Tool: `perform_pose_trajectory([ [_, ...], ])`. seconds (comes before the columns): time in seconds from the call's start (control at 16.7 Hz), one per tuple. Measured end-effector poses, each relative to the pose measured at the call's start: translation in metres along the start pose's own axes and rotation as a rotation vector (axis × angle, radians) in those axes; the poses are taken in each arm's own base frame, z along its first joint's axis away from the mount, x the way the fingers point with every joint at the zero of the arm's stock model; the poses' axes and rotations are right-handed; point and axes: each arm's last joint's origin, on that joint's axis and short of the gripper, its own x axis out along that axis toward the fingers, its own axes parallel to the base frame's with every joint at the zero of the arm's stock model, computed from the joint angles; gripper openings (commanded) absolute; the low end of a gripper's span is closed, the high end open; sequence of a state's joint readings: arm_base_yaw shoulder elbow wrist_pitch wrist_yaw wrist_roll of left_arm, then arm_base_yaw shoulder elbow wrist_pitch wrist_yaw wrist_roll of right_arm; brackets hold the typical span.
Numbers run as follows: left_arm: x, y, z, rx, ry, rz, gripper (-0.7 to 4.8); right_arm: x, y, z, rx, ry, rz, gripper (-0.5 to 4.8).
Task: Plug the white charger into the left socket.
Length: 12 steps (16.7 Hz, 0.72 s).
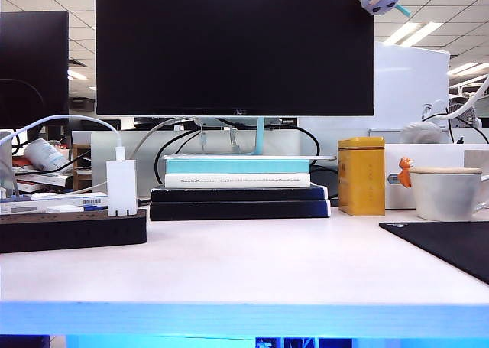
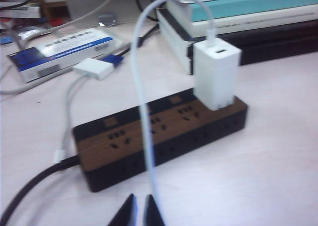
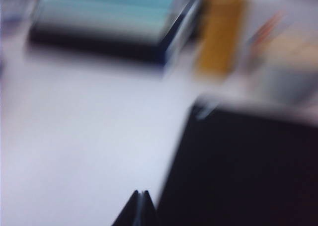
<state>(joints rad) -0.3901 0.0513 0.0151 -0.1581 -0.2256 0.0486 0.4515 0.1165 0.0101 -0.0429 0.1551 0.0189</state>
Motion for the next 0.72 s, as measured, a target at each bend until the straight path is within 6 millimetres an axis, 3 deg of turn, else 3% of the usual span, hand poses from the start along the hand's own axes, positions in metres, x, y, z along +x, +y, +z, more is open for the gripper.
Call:
perform_pose_trajectory([
  [0.18, 0.001, 0.008, -0.001, -0.016, 0.007, 0.079, 0.39, -0.007, -0.012, 0.010, 0.031, -0.134, -0.111, 0.00],
  [0.48, -0.002, 0.031, 0.001, -0.063, -0.024, 0.301, 0.39, -0.007, -0.019, 0.009, 0.038, -0.128, -0.189, 0.00],
  [0.72, -0.003, 0.036, -0.001, -0.073, -0.014, 0.358, 0.39, -0.007, -0.019, 0.009, 0.037, -0.118, -0.184, 0.00],
])
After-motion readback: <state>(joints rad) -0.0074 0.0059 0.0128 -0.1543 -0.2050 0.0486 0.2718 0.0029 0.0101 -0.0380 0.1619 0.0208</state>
